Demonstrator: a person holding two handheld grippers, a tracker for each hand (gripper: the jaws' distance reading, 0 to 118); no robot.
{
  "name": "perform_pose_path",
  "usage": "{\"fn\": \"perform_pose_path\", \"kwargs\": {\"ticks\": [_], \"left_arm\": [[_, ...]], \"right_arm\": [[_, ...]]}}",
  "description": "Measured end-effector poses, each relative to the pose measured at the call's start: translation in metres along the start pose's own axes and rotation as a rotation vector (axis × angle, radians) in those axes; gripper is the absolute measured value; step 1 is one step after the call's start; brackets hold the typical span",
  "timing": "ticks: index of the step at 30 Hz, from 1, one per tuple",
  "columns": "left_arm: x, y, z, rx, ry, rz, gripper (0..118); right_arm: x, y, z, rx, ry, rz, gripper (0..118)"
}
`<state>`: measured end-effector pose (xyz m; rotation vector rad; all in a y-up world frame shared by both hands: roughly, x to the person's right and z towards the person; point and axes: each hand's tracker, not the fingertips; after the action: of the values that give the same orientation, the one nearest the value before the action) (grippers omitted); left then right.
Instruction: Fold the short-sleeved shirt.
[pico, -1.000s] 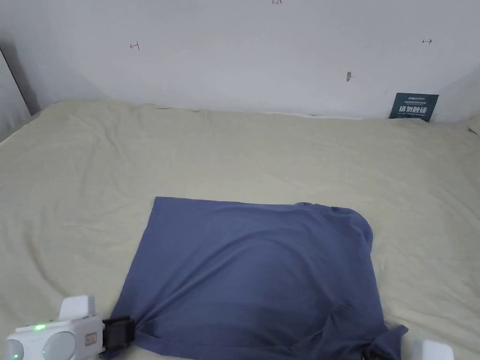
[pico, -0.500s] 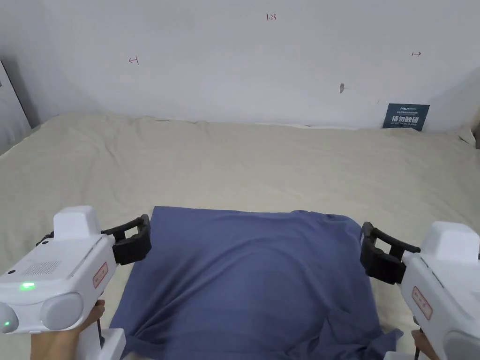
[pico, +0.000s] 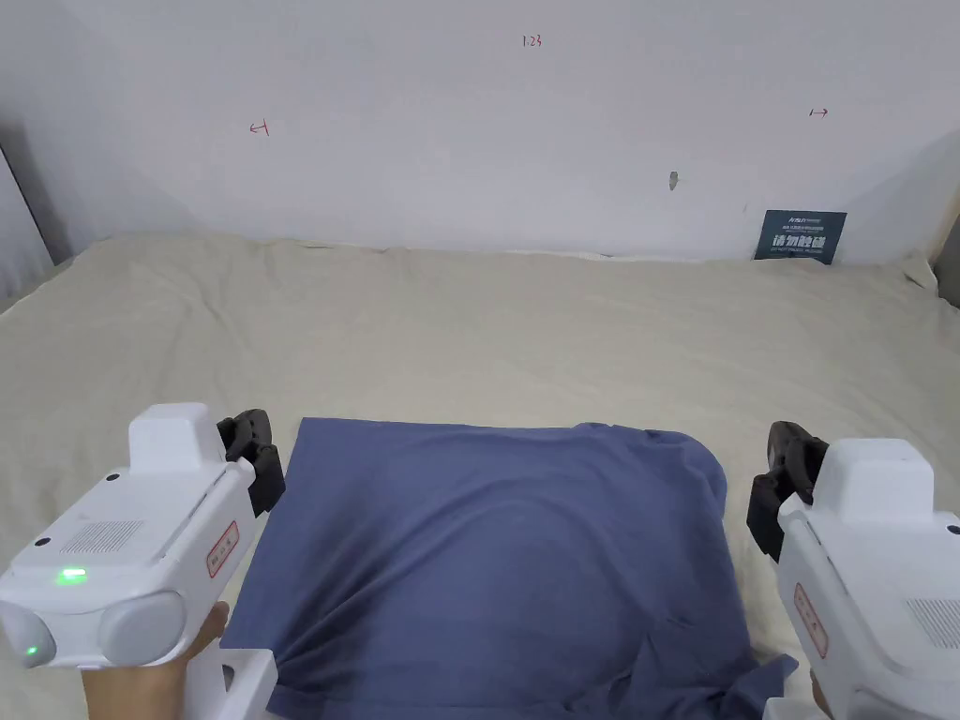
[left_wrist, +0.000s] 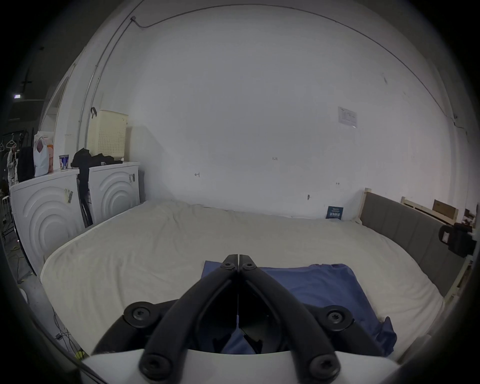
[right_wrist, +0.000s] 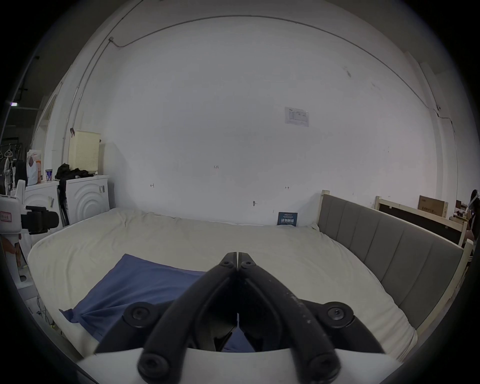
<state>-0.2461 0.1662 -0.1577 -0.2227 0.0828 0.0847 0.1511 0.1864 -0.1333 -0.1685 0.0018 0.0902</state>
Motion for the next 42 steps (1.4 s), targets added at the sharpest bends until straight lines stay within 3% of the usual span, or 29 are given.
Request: {"fn": "perform_pose_path", "kwargs": {"ticks": [12,14,15,16,17,18,26,29,32,34,35,38,40,42], "left_arm": [[-0.054,-0.069,-0.009,-0.415,0.031,0.058,5],[-0.067,-0.085,-0.010,-0.481,0.055,0.064,27],[-0.072,-0.094,-0.010,-0.517,0.059,0.062,65],[-0.077,-0.103,-0.010,-0.544,0.076,0.063,92],[-0.081,-0.111,-0.013,-0.583,0.089,0.068,113],[-0.085,-0.120,-0.014,-0.624,0.098,0.070,118],[-0.092,-0.168,-0.024,-0.705,0.181,0.034,112],[-0.087,-0.180,-0.024,-0.731,0.196,0.032,98],[-0.084,-0.188,-0.023,-0.732,0.177,0.070,73],[-0.084,-0.188,-0.023,-0.714,0.147,0.103,25],[-0.082,-0.187,-0.022,-0.698,0.138,0.114,11],[-0.074,-0.184,-0.019,-0.672,0.147,0.080,7],[-0.070,-0.178,-0.015,-0.645,0.138,0.062,6],[-0.079,-0.173,-0.023,-0.640,0.127,0.061,6]], "right_arm": [[0.003,-0.018,-0.005,-0.080,0.021,-0.038,1],[0.003,-0.022,-0.006,-0.093,0.022,-0.041,1],[0.003,-0.023,-0.006,-0.097,0.022,-0.042,1],[0.003,-0.024,-0.007,-0.104,0.022,-0.043,1],[0.003,-0.026,-0.008,-0.110,0.022,-0.044,1],[0.003,-0.028,-0.009,-0.117,0.024,-0.046,1],[0.002,-0.041,-0.014,-0.175,0.037,-0.050,1],[0.005,-0.047,-0.013,-0.196,0.029,-0.045,1],[0.009,-0.054,-0.013,-0.225,0.016,-0.052,1],[0.013,-0.060,-0.013,-0.248,0.004,-0.057,2],[0.015,-0.064,-0.013,-0.263,-0.004,-0.062,2],[0.023,-0.080,-0.011,-0.340,-0.011,-0.097,32],[0.028,-0.098,-0.011,-0.419,-0.007,-0.117,76],[0.032,-0.122,-0.012,-0.509,-0.024,-0.125,111]]}}
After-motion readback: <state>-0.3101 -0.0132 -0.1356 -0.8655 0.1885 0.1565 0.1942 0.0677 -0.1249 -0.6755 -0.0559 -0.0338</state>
